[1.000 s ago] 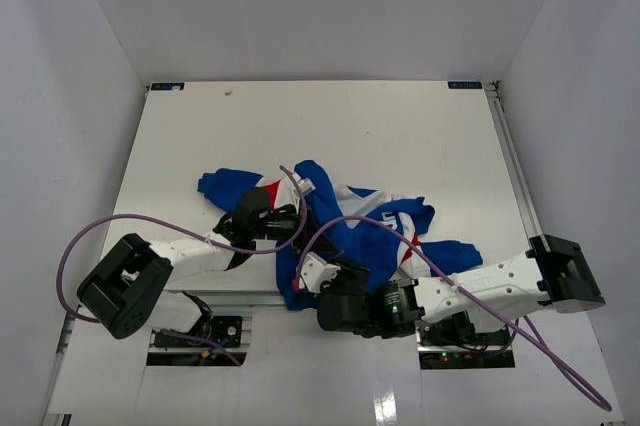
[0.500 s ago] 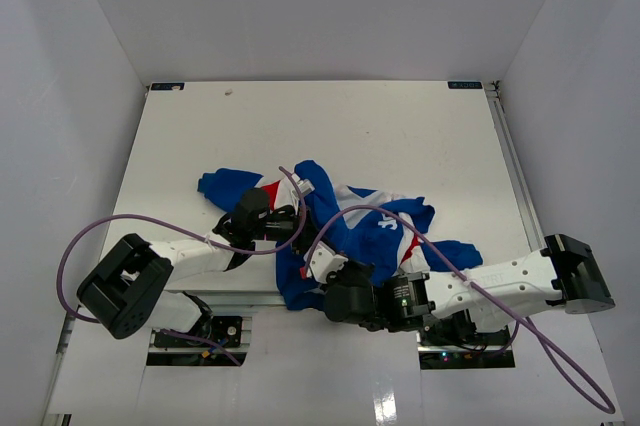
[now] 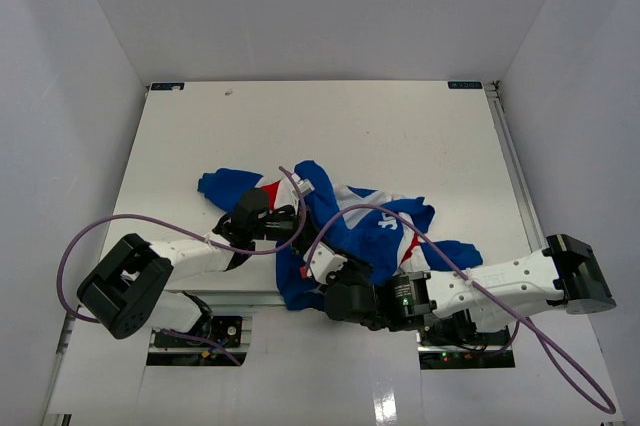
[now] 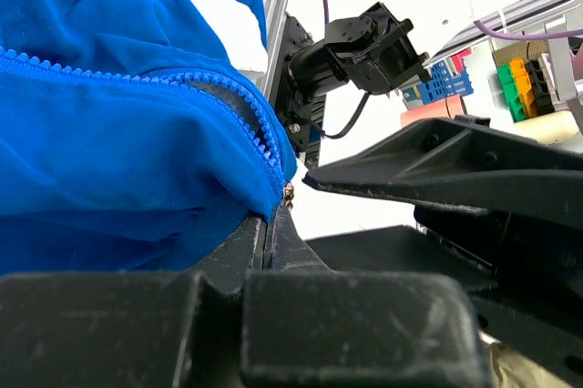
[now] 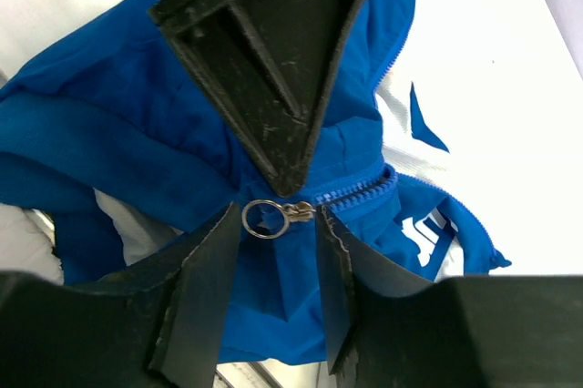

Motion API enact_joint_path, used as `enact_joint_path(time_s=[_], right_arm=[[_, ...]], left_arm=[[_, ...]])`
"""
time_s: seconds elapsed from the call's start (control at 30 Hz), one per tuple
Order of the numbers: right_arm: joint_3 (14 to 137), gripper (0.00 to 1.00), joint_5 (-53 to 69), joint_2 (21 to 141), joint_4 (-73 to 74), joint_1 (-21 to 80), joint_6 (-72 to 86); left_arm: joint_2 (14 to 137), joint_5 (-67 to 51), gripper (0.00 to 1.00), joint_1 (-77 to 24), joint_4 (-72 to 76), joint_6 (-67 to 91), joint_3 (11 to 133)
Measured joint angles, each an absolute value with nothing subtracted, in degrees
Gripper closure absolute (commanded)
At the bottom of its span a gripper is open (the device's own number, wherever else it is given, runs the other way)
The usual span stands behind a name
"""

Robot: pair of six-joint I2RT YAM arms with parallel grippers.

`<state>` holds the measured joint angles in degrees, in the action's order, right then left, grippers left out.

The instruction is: Zip up the jacket

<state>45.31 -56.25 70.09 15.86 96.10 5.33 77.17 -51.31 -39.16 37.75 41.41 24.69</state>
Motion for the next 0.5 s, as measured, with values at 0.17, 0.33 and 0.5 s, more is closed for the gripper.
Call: enact_joint_path(time_s=[0.17, 0.33, 0.5], right_arm=[[47.5, 0.5, -56.9, 73.7, 17.8, 96.8, 7.5], [50.6, 0.5, -59.1, 78.1, 22.1, 96.8, 11.6], [52.4, 0.51, -60.9, 80.7, 25.2, 96.8, 15.3]], left_arm=[[77.2, -51.4, 1.0, -39.2, 37.7, 41.4, 24.7], [77.2, -51.4, 1.0, -39.1, 37.6, 41.4, 24.7], [77.2, -51.4, 1.0, -39.1, 37.4, 41.4, 24.7]])
